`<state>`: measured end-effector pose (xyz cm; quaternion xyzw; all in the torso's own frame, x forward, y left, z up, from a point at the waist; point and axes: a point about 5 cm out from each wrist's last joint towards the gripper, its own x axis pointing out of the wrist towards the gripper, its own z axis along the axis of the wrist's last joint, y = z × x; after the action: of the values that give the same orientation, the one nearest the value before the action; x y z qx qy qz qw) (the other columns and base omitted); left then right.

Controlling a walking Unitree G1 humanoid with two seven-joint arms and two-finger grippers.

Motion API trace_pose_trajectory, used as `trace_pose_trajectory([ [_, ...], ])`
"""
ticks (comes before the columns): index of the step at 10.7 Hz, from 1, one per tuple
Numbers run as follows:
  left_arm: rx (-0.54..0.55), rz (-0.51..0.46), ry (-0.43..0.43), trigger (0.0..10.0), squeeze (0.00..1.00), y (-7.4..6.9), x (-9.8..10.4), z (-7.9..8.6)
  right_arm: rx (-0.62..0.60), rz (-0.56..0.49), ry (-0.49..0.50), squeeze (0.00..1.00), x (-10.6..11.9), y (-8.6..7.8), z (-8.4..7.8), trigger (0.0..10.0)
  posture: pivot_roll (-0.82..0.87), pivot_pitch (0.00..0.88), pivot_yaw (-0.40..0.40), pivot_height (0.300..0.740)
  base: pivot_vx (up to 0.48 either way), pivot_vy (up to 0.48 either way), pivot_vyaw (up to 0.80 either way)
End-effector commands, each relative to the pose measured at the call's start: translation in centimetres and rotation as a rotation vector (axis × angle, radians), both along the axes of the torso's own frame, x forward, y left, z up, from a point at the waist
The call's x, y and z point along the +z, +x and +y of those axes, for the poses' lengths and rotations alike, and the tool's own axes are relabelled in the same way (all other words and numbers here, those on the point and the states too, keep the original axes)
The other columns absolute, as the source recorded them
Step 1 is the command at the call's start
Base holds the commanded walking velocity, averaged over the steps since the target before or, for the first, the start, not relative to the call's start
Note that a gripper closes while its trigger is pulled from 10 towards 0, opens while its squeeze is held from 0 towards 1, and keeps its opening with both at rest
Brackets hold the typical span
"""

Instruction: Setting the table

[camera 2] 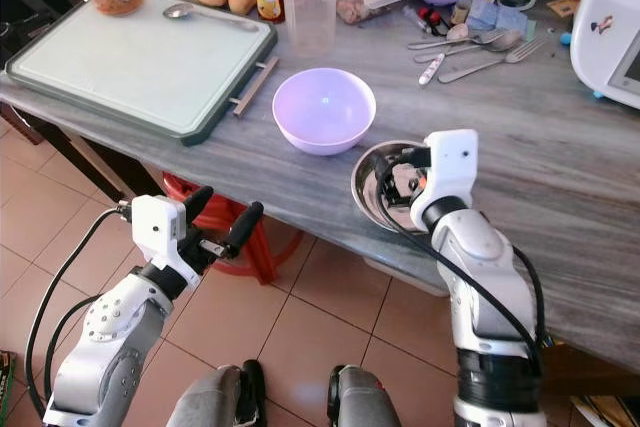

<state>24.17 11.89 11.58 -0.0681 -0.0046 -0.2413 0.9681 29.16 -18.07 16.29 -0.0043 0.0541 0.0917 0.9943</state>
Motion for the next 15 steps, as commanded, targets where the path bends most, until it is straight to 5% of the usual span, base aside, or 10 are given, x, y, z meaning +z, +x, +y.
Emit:
trace_pose_trajectory([
  [1,0.003,0.026,0.018,10.0,0.00,-0.3,-0.8,0.1,-0.004,0.041,-0.015,0.00,-1.0,-0.3,0.0,10.0,-0.06,0.147,0.031,0.740,0.000,0.000,0.00],
  [10,0.010,0.030,0.024,10.0,0.00,-0.2,-0.9,-0.1,0.124,0.107,-0.013,0.00,-1.9,0.9,2.3,10.0,-0.05,0.153,0.024,0.740,0.000,0.000,0.00],
  [15,0.014,0.022,0.017,10.0,0.00,0.0,-0.7,0.0,0.024,-0.006,-0.044,0.00,0.3,0.4,0.5,10.0,-0.06,0.148,0.025,0.740,0.000,0.000,0.00],
])
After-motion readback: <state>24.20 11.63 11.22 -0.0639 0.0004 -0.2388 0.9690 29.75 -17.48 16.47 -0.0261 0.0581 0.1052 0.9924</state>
